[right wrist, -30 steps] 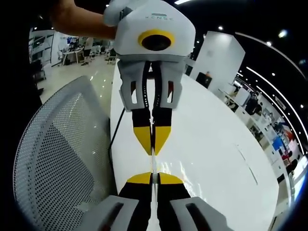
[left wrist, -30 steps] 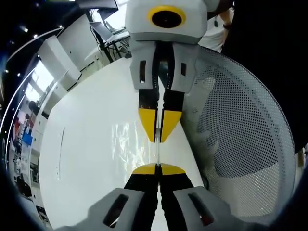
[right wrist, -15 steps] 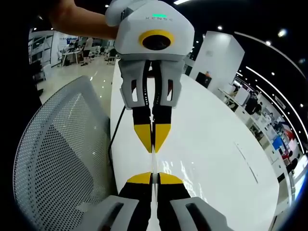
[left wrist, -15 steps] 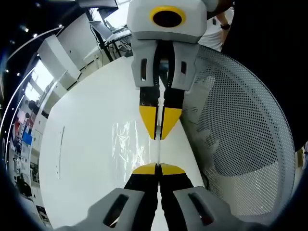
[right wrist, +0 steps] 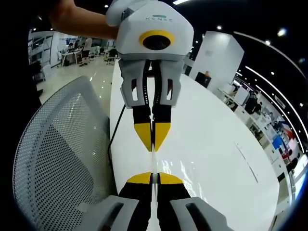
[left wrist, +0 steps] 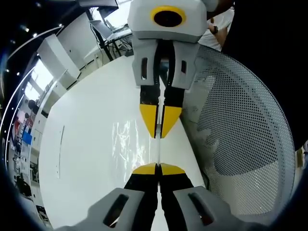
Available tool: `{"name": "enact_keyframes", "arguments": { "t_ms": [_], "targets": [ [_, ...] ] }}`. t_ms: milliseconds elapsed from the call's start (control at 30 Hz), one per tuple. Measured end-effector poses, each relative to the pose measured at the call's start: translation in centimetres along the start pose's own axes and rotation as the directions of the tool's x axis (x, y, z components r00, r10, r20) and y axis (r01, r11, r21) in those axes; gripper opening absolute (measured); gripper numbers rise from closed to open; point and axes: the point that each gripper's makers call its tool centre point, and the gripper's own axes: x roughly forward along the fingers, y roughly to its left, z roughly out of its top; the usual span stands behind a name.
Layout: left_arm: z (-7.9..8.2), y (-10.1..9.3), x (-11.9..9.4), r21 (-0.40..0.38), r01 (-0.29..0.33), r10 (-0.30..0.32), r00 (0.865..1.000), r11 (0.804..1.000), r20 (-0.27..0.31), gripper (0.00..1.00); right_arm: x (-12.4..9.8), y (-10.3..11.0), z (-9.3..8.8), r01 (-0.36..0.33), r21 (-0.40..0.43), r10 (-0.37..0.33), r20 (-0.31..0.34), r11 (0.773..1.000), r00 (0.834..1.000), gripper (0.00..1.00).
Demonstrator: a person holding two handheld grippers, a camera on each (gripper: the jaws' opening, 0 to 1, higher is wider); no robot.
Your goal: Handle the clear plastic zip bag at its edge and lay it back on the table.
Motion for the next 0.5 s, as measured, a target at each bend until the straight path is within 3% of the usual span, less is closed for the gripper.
{"name": "enact_keyframes", "arguments": {
  "t_ms": [500],
  "targets": [
    [-0.38,0.20,0.05,-0.002,0.001,-0.001,1.000,1.000,-0.006,0.00,-0.06,-0.23,-0.29,0.002,0.006,-0.002,-0.005,1.000,1.000,0.00]
  ]
}}
